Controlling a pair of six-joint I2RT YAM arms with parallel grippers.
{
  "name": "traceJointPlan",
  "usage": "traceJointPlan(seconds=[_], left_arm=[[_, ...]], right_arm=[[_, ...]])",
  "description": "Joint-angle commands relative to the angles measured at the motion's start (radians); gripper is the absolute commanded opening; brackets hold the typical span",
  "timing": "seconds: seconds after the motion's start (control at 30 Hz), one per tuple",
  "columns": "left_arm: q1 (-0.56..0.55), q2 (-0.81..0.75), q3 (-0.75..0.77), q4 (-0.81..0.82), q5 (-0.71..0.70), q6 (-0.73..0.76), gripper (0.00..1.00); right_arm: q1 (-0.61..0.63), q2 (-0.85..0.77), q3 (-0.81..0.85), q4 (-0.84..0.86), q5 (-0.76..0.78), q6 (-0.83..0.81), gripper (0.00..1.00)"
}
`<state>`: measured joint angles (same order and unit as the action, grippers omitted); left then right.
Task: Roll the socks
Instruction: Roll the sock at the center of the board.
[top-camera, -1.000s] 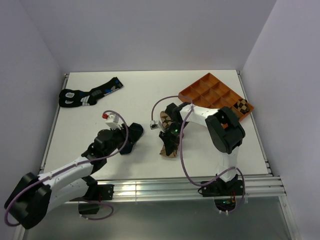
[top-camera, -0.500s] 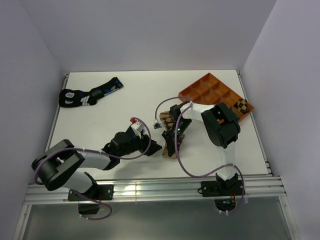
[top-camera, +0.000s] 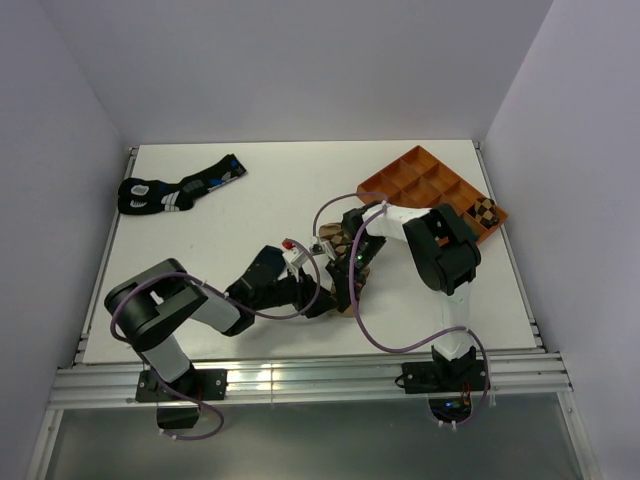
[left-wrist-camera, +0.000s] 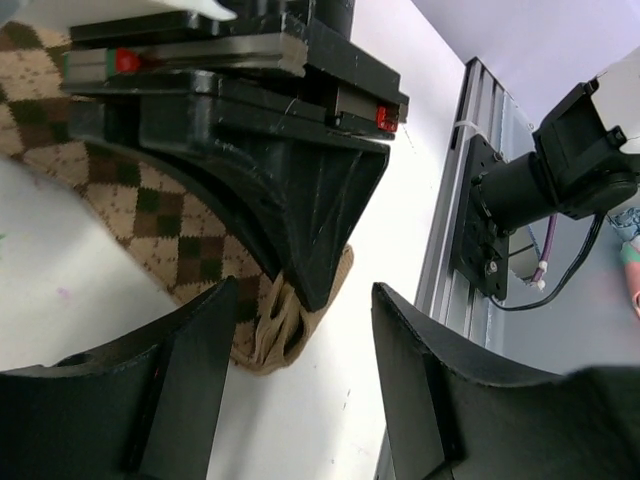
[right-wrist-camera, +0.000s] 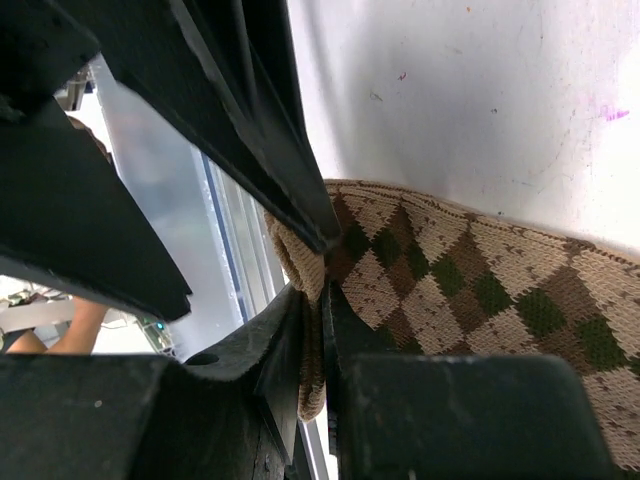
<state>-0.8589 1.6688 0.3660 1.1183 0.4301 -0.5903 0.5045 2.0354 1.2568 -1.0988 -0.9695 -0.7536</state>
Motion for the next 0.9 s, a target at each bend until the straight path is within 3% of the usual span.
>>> traceJointPlan(seconds=[0.0, 0.87], left_arm=[[-0.011, 0.041, 0.042, 0.086, 0.041, 0.015, 0.62], [-0.011, 0.134, 0.04, 0.13, 0.087, 0.004, 0.51]], right_arm=[[-0.009, 0.011, 0.035, -0.039, -0.023, -0.018, 0.17], [-0.044, 0.02, 0.035, -0.084, -0.029, -0.062, 0.16]])
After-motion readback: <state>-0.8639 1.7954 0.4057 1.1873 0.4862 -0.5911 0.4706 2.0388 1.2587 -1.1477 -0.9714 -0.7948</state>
